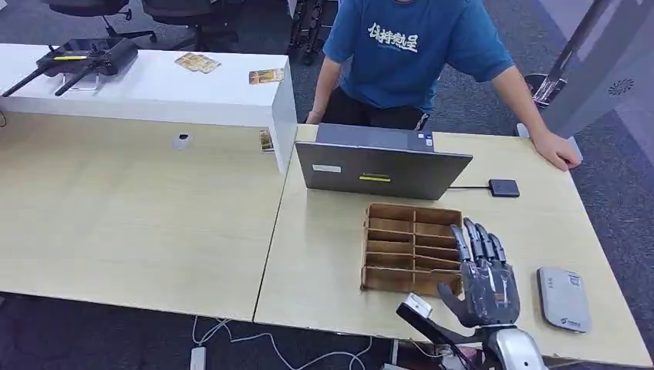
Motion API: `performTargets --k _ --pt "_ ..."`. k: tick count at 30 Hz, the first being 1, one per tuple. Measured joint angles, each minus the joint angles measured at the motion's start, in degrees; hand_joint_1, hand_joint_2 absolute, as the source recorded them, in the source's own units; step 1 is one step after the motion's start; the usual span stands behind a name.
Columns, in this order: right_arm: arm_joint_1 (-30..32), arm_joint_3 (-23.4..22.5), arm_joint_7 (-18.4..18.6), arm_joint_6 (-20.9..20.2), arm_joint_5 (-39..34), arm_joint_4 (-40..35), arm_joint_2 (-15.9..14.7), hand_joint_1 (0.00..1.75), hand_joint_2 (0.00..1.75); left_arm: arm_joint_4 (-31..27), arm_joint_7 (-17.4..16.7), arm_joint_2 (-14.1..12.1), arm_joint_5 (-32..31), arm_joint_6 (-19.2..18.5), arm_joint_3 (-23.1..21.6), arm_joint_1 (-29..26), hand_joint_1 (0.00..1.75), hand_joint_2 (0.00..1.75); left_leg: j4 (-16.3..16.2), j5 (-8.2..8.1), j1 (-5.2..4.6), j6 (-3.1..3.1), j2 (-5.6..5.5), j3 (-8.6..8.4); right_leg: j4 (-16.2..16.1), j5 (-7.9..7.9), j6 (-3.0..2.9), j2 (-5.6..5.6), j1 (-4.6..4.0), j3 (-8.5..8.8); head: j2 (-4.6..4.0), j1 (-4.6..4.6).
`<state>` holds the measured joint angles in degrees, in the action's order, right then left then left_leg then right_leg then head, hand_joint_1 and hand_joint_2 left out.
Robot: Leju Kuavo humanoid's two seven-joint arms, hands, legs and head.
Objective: Pass the card to the sensor for recognition and then transmit it.
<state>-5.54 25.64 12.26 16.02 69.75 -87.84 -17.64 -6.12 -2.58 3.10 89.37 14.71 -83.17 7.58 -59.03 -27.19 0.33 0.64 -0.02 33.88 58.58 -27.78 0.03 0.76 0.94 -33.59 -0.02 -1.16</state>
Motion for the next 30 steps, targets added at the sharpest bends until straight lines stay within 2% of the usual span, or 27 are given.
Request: performTargets --k 30 --pt "-2.96 1.44 1.01 -3.69 -2.73 5.16 -0.37 0.00 1.75 0.00 0.09 0.00 -0.09 0.02 0.00 -0.01 0.00 0.00 0.00 0.00 0.00 0.00 0.00 0.00 0.00 0.00 0.00 0.00 0.00 0.00 0.00 0.00"
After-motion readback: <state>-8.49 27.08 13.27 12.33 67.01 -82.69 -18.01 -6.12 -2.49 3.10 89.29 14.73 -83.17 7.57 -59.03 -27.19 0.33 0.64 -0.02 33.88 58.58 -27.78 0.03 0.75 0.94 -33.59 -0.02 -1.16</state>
